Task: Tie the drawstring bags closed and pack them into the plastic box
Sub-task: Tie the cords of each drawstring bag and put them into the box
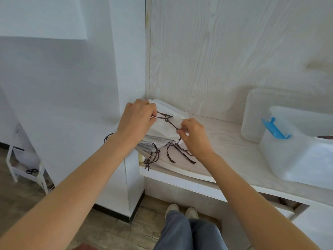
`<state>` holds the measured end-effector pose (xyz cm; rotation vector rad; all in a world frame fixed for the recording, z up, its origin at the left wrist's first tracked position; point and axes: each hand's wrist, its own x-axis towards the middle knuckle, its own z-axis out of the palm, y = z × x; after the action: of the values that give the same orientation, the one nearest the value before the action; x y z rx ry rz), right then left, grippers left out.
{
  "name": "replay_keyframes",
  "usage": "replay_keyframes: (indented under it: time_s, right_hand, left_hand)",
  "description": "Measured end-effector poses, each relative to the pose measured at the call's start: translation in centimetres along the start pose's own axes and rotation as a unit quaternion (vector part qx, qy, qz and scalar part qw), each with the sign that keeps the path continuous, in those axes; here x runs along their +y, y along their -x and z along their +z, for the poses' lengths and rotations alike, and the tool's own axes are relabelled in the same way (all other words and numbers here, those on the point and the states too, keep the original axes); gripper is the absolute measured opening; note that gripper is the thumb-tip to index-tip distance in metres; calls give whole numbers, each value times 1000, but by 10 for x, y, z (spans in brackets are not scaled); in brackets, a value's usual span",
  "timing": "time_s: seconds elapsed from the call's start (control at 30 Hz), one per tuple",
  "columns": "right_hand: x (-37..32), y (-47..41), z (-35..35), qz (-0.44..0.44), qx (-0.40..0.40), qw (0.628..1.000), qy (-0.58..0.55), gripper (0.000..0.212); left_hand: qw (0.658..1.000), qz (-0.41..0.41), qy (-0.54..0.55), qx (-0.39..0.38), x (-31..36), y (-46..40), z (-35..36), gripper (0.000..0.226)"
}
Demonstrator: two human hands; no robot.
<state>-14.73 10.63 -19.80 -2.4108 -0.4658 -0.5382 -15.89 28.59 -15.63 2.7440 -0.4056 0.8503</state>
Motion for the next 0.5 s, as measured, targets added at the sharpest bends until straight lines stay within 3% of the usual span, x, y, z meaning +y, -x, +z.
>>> replay_keyframes:
  time_s: [0.1,0.23,0.37,0.5]
  right_hand:
    - [1,1,0,16,0,1000,-9,14]
    - [0,-3,1,34,-7,999,-10,7]
    - [-4,-7,1,47,0,999,-25,8]
    - [-5,-9,4,81,1,996,-32,15]
  left_hand:
    - [992,-35,113,33,-2,1,-1,10]
    - [933,-121,338,-3,3,-2,-4,13]
    - [816,-199,542,-24,7,-2,2,20]
    - [697,-289,655,-25,13,0,14,27]
